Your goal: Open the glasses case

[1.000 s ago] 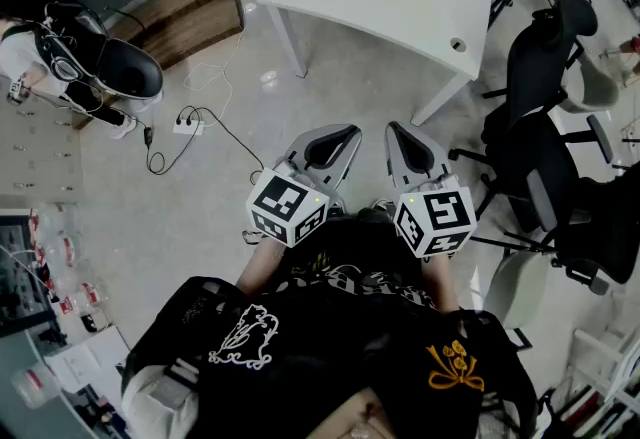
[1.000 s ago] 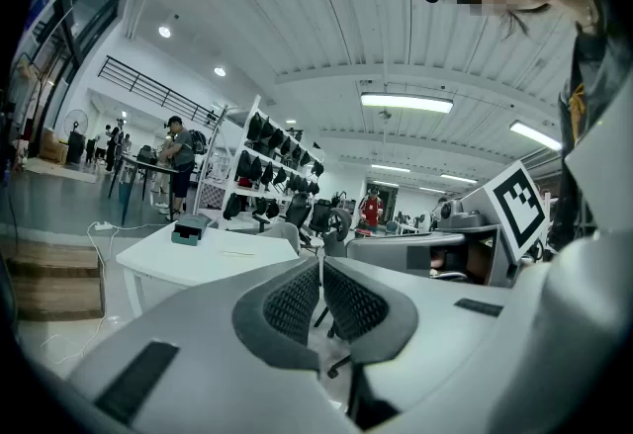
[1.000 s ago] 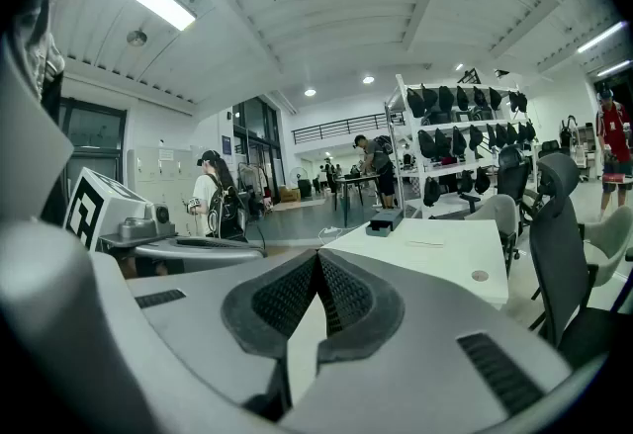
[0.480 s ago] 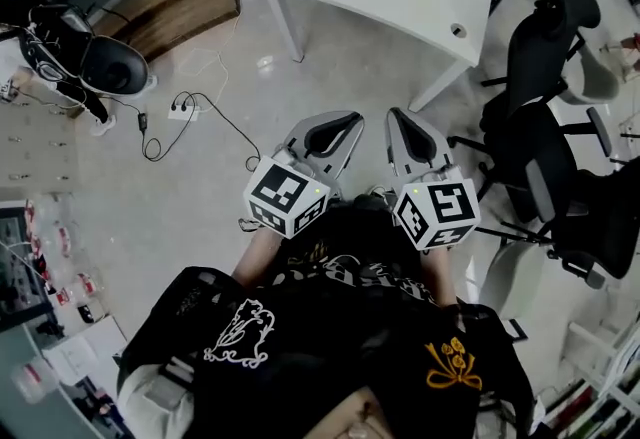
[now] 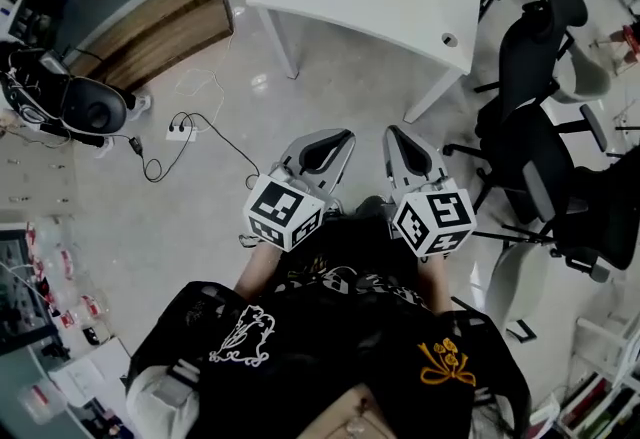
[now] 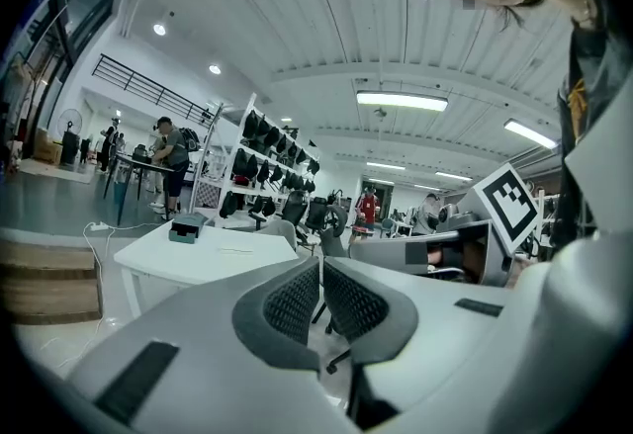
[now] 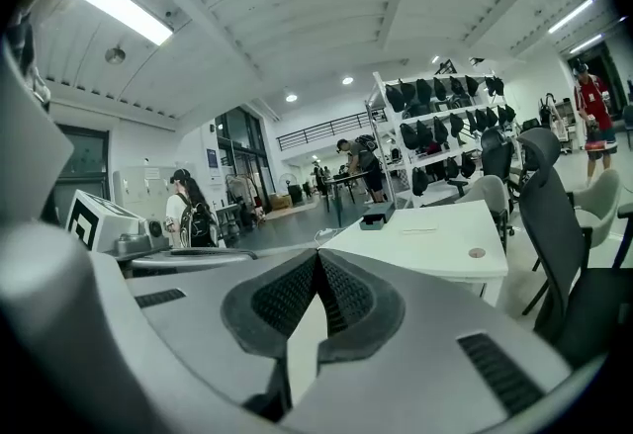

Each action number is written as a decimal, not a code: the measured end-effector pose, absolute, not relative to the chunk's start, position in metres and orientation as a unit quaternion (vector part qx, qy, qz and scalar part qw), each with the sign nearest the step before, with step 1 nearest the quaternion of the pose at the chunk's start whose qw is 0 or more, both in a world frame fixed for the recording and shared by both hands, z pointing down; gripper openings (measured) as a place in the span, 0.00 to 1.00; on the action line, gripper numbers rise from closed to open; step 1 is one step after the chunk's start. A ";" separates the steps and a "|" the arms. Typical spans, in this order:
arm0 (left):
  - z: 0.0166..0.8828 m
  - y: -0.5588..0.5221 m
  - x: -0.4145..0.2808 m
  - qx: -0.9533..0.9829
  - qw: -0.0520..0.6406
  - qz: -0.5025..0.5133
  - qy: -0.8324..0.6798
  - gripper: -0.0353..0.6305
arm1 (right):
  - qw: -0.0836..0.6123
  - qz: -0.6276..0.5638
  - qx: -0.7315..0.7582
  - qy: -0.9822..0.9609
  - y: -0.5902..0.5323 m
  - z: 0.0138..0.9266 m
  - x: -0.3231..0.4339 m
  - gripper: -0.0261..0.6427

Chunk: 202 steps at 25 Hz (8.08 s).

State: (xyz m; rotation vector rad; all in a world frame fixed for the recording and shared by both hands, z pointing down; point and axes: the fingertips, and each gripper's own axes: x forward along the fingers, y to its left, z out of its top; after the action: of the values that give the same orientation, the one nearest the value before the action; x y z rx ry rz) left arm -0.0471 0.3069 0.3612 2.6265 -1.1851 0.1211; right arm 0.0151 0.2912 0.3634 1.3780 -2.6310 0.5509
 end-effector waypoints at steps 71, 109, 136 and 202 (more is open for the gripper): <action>0.415 -0.189 0.037 0.874 0.146 0.115 -0.448 0.10 | 0.121 0.216 0.435 -0.866 -0.205 0.453 0.121 0.06; 0.661 -0.386 0.001 0.876 0.184 0.330 -0.300 0.25 | 0.534 -0.023 0.331 -0.778 -0.398 0.654 0.091 0.38; 0.682 -0.398 0.010 0.883 0.185 0.337 -0.270 0.25 | 0.511 -0.010 0.355 -0.782 -0.447 0.624 0.088 0.14; 0.455 -0.110 0.048 0.857 0.150 0.138 -0.474 0.26 | 0.045 0.153 0.413 -0.897 -0.131 0.421 0.139 0.24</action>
State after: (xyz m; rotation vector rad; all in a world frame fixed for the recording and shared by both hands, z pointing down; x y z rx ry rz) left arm 0.0484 -0.1098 0.4550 2.4616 -1.3611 0.3976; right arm 0.1392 -0.1311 0.4212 1.2620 -2.7386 0.4686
